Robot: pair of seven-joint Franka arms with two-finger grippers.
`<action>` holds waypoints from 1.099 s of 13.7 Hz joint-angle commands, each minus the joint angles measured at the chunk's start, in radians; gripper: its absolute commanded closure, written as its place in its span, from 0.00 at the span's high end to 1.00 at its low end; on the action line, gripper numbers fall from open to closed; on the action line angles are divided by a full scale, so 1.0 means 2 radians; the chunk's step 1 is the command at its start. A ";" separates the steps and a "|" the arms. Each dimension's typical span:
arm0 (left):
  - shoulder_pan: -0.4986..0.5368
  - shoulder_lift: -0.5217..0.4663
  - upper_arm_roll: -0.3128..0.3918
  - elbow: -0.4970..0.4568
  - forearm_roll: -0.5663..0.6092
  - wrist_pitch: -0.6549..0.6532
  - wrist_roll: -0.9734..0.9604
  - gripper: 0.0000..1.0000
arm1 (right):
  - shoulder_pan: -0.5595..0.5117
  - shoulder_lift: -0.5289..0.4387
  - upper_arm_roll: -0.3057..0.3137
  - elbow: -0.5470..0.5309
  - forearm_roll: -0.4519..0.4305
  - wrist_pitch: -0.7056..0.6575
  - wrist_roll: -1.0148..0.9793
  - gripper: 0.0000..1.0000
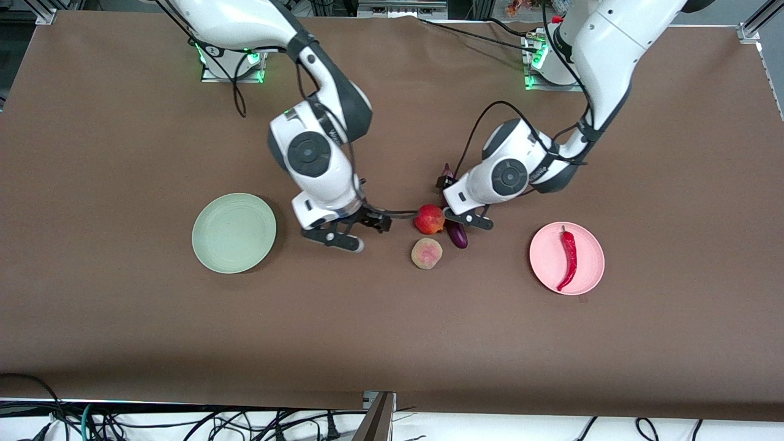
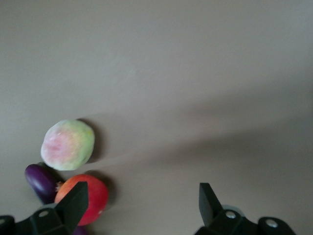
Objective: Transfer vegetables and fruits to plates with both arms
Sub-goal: 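Release the chili and reach the eggplant while the right gripper reaches the apple, then place the eggplant on the pink plate while the right gripper grasps the apple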
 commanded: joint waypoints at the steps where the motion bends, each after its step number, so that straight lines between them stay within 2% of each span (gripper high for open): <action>1: -0.008 0.011 0.005 -0.007 0.005 0.027 -0.023 0.92 | 0.000 0.009 -0.007 0.019 -0.003 -0.001 0.012 1.00; 2: -0.009 0.014 0.005 -0.008 0.008 0.040 -0.025 0.36 | 0.000 0.009 -0.006 0.019 -0.001 0.002 0.015 1.00; 3: -0.009 0.013 0.006 -0.007 0.009 0.042 -0.025 0.00 | 0.000 0.011 -0.006 0.019 -0.001 0.002 0.022 1.00; 7: 0.000 0.001 0.011 -0.005 0.024 0.024 -0.022 0.00 | 0.001 0.014 -0.006 0.019 0.000 0.010 0.032 1.00; 10: 0.026 -0.058 0.037 0.024 0.033 -0.103 -0.022 0.00 | 0.003 0.018 -0.004 0.020 0.002 0.027 0.051 1.00; 12: 0.051 -0.067 0.042 0.068 0.079 -0.169 -0.017 0.00 | 0.019 0.028 -0.003 0.020 0.002 0.059 0.080 1.00; 15: 0.084 -0.062 0.049 0.106 0.127 -0.188 0.009 0.00 | 0.067 0.056 -0.007 0.025 -0.005 0.107 0.144 1.00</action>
